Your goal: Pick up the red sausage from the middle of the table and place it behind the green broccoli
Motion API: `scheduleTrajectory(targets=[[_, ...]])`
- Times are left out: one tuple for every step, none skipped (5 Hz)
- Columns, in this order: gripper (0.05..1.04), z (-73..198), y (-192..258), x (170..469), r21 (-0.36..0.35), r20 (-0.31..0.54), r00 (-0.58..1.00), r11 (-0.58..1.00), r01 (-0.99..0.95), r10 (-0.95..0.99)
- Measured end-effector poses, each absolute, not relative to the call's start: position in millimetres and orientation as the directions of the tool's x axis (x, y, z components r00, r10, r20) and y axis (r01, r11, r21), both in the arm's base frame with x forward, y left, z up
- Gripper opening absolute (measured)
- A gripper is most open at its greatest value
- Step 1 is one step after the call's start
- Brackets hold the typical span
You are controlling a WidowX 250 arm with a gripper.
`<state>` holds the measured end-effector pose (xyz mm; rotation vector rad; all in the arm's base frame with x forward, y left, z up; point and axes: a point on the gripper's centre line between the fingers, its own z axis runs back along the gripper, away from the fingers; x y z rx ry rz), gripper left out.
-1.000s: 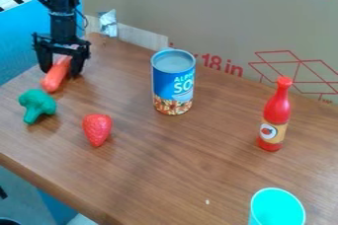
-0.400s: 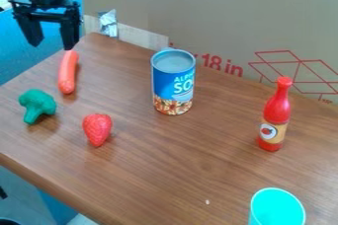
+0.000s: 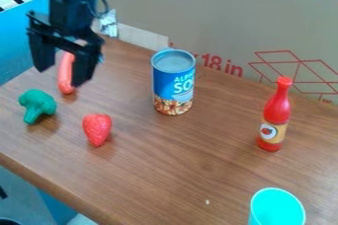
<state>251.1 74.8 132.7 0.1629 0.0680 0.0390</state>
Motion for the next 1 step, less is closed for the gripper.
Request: scheduleTrajectory(targets=[[1.001, 127.3, 41.7, 239.9, 0.086, -0.076, 0.997, 0.996, 0.018, -0.011]])
